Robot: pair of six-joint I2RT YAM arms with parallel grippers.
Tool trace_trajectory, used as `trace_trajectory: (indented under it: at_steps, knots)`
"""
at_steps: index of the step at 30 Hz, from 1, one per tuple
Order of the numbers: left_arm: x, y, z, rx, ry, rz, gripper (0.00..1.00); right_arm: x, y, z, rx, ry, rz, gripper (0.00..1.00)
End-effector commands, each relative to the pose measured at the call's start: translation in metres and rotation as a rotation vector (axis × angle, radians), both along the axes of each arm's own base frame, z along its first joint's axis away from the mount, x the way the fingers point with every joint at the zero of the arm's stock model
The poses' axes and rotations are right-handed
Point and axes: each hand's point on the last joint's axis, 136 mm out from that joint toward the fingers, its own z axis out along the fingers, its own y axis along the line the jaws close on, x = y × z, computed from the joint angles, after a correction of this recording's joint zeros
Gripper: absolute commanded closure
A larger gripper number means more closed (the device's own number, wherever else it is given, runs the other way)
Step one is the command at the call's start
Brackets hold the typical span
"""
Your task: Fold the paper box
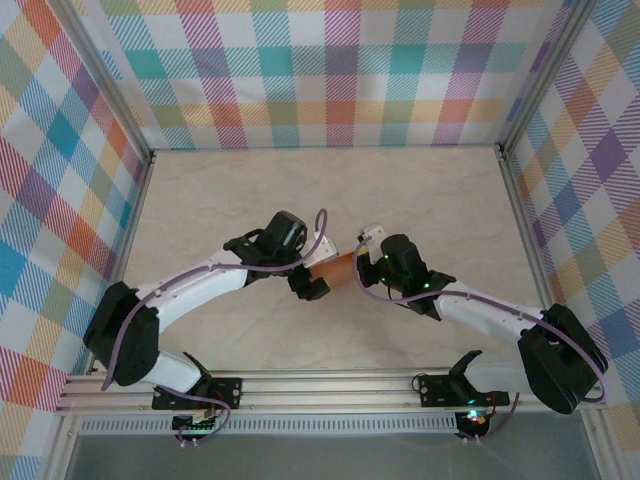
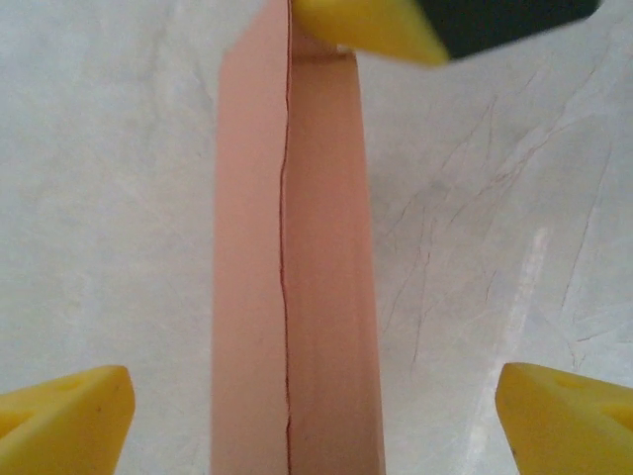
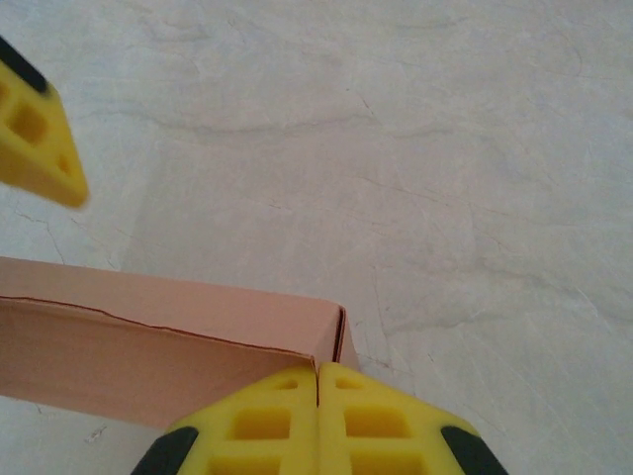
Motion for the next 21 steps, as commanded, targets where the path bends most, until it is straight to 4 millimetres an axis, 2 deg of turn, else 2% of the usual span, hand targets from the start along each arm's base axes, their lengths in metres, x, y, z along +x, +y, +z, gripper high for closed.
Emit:
trace_trajectory:
  at_steps: [1, 3, 6, 12, 16, 21]
  knots:
    - [-0.001, 0.003, 0.021, -0.063, -0.033, 0.055, 0.02, -0.005, -0.003, -0.003, -0.026, 0.059, -0.023, 1.00]
    - [0.000, 0.012, 0.028, -0.063, -0.045, 0.121, 0.02, -0.005, -0.004, -0.001, -0.028, 0.070, -0.034, 1.00]
    - [0.001, 0.033, 0.032, -0.038, -0.037, 0.261, 0.10, -0.004, -0.005, 0.004, -0.032, 0.080, -0.046, 1.00]
    - [-0.020, 0.063, 0.021, 0.087, 0.057, 0.431, 0.22, -0.003, -0.005, 0.006, -0.040, 0.118, -0.063, 1.00]
    - [-0.020, 0.069, 0.012, 0.103, 0.093, 0.501, 0.37, -0.003, -0.005, 0.002, -0.047, 0.142, -0.075, 1.00]
    - [-0.012, 0.060, 0.011, 0.089, 0.129, 0.539, 0.53, -0.002, -0.006, 0.003, -0.049, 0.144, -0.083, 1.00]
